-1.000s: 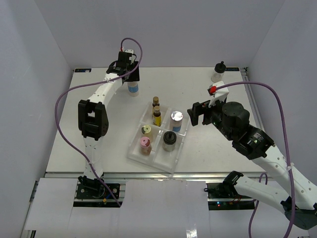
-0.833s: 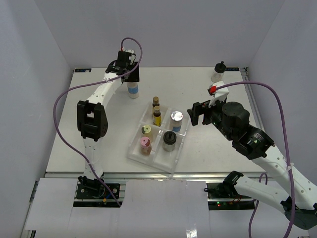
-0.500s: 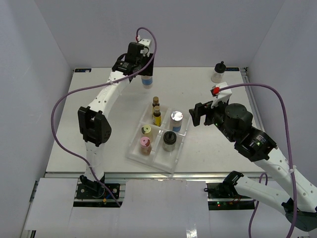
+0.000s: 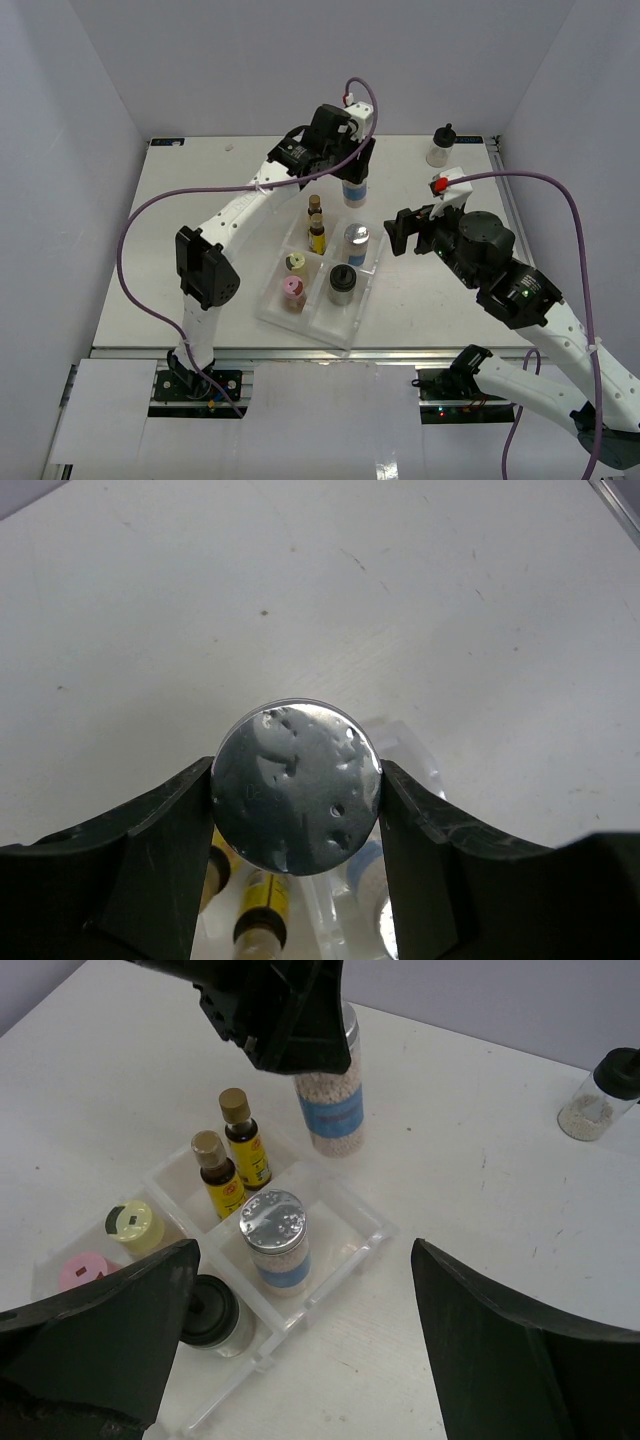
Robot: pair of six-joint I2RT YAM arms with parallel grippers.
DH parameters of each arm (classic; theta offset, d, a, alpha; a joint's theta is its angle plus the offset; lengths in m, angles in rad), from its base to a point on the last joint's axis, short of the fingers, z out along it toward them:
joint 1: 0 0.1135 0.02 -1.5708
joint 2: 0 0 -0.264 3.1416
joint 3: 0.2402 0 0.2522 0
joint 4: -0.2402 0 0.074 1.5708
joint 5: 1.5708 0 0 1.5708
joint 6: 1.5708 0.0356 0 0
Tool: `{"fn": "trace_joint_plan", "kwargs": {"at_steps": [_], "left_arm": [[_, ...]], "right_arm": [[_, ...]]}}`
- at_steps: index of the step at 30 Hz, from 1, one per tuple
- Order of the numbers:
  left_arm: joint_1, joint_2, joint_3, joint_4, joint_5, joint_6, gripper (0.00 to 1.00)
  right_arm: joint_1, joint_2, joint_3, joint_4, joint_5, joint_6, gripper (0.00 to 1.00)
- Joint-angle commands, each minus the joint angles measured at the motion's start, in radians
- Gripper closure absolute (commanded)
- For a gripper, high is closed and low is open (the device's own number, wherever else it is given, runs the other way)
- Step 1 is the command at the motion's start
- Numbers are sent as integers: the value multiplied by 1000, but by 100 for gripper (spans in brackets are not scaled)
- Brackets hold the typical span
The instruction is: Organize the condiment bottles
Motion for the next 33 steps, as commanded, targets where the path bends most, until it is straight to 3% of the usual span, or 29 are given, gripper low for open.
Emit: {"fn": "trace_joint_plan", "kwargs": {"at_steps": [1,28,33], "left_arm": [[-61,-93,-5,16,-41,-19,100],[-164,-153,-311,152,-102,-72,100],[-174,-137,-331,164,-116,-68,94]], "right_arm": [[3,-23,-7,51,16,1,7],[2,-25,-19,59,19,-4,7],[4,-33,-27,61,28,-4,7]]}}
